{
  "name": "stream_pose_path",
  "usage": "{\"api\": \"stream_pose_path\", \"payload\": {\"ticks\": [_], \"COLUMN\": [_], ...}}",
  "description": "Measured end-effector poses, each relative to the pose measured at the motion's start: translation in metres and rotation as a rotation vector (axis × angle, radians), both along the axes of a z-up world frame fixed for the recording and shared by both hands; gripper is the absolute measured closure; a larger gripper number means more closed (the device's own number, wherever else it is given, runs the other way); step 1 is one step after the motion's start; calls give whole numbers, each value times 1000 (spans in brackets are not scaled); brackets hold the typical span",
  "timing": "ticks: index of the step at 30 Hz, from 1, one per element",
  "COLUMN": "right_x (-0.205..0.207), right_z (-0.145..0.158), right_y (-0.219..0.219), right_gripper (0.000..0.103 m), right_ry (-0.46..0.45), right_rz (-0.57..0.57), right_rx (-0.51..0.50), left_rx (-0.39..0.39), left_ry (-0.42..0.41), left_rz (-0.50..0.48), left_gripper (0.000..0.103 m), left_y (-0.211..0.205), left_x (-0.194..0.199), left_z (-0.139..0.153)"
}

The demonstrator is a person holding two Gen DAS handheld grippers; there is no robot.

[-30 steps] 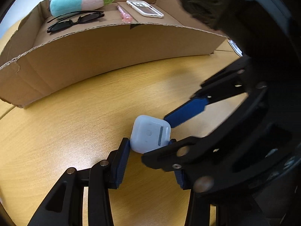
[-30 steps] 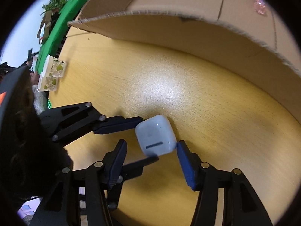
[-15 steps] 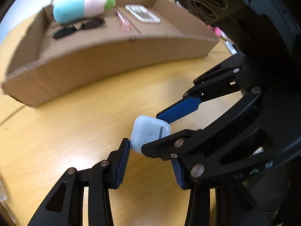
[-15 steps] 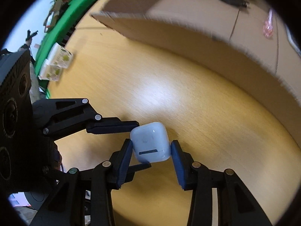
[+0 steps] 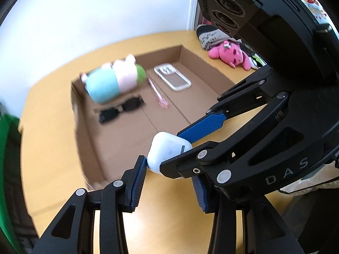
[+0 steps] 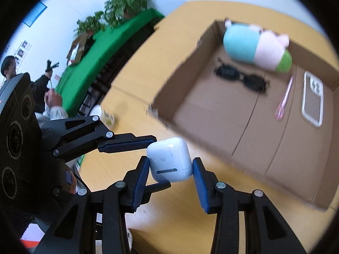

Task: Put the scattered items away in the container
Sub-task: 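Carry the earbud case into the box and open the left gripper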

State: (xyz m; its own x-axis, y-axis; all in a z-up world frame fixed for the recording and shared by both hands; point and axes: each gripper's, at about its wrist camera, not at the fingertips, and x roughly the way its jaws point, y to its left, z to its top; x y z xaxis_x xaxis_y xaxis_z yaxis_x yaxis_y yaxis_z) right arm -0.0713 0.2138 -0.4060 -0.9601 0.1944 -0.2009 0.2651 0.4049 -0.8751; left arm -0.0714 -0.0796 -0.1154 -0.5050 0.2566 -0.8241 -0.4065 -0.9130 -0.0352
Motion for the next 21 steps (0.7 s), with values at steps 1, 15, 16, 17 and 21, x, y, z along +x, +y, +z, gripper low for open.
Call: {"api": "stream_pose_path", "payload": {"ticks": [1,15,16,17,21], "right_x": [4,-38,-43,-52,-81], "right_z": [-2,-4,-3,-3,-2], "right_y": [-7,-76,-79,-83,-98], "right_gripper": [62,63,63,63,63], "right_ry": [-6,18,23,27,36], "right_rz": [12,-5,-14,-27,-85], "right_rx": [-2,-40,-39,-38,-36], "left_rx": [-9,-36,-31,-27,-8], "left_ry": [11,-38,-49,-63,-131], "left_rz": [-5,-45,-39,-30,30], "left_gripper": [58,59,59,59,59], "left_y": [-4,-34,-37,-39,-50], "left_x": [-2,-70,-74,-79,-98], "left_z": [2,-26,-31,-36,-57]}}
